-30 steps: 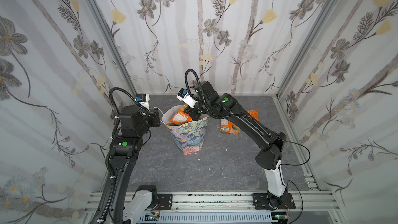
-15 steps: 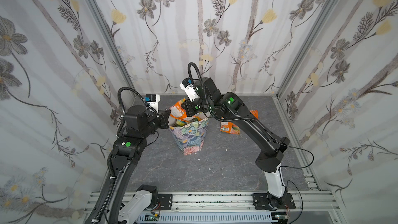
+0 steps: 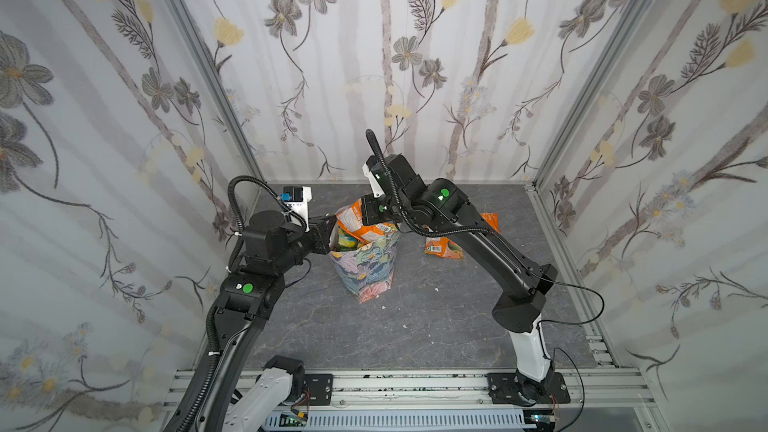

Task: Place the snacks into the paper bag

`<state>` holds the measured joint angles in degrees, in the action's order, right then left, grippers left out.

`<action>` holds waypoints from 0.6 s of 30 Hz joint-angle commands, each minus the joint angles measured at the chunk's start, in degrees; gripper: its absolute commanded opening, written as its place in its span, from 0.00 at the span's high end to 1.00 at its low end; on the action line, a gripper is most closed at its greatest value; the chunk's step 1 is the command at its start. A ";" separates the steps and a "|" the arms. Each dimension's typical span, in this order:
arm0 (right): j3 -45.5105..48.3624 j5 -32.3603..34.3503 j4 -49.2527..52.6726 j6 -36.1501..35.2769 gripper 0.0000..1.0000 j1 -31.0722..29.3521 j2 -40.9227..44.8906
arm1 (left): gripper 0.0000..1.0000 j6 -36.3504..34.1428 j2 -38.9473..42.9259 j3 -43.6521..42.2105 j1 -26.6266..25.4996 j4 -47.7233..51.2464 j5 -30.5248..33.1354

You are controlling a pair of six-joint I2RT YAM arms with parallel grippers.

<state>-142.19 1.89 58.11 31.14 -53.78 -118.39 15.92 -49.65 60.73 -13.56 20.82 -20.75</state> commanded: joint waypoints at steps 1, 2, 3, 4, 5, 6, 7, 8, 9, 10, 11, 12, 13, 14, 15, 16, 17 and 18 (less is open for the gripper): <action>-0.41 0.17 1.49 4.35 1.00 -0.30 0.10 | 1.00 2.40 1.04 0.46 -0.07 -4.58 -0.15; -0.37 0.24 1.80 4.90 1.00 -0.40 0.08 | 1.00 3.03 1.32 0.60 -0.06 -5.20 -0.80; -0.37 0.35 1.92 5.59 1.00 -0.56 0.22 | 1.00 3.76 1.51 0.47 -0.06 -5.84 -1.53; -0.37 0.26 1.77 6.13 1.00 -0.85 0.06 | 1.00 4.31 1.67 0.32 -0.06 -6.82 -2.33; -0.37 -0.20 1.45 6.58 1.00 -1.08 -0.12 | 1.00 4.54 1.71 0.22 -0.10 -7.32 -3.07; -0.37 -0.79 0.86 7.05 1.00 -1.36 -0.49 | 1.00 4.23 1.61 0.18 -0.12 -7.39 -3.61; -0.41 -1.42 -0.12 7.40 1.00 -1.67 -0.95 | 1.00 3.76 1.50 0.28 -0.15 -7.05 -3.77; -0.39 -1.98 -0.88 7.72 1.00 -1.91 -1.49 | 1.00 3.15 1.46 0.24 -0.15 -6.74 -3.69; -0.37 -2.70 -1.89 8.13 1.00 -2.07 -2.04 | 1.00 2.53 1.47 -0.04 -0.15 -6.33 -3.66; -0.37 -3.03 -3.07 8.33 1.00 -2.28 -2.47 | 1.00 2.13 1.40 -0.55 -0.15 -6.16 -3.51; -0.37 -3.51 -4.00 8.47 1.00 -2.46 -2.84 | 1.00 1.86 1.44 -1.01 -0.11 -5.91 -3.50; -0.37 -3.64 -5.05 8.71 1.00 -2.69 -3.11 | 1.00 1.37 1.53 -1.57 -0.15 -5.58 -3.59; -0.37 -3.63 -5.78 8.79 1.00 -2.82 -3.22 | 1.00 0.91 1.78 -2.32 -0.11 -5.25 -3.45; -0.38 -3.56 -6.18 8.76 1.00 -2.91 -3.34 | 1.00 0.50 1.92 -2.98 -0.15 -4.97 -2.80; -0.37 -3.43 -6.56 8.64 1.00 -3.00 -3.42 | 1.00 0.13 2.21 -3.64 -0.11 -4.54 -2.00; -0.41 -3.30 -6.71 8.51 1.00 -3.17 -3.51 | 1.00 -0.17 2.47 -4.39 -0.15 -4.24 -1.08; -0.41 -3.27 -7.01 8.42 1.00 -3.17 -3.65 | 1.00 -0.32 2.81 -4.92 -0.10 -4.04 -0.28; -0.37 -3.54 -7.41 8.27 1.00 -3.27 -3.90 | 1.00 -0.49 3.07 -5.53 -0.13 -3.82 0.46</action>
<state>-142.21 -1.34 55.09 38.57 -56.82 -121.91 16.73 -47.20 56.21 -13.67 18.41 -22.46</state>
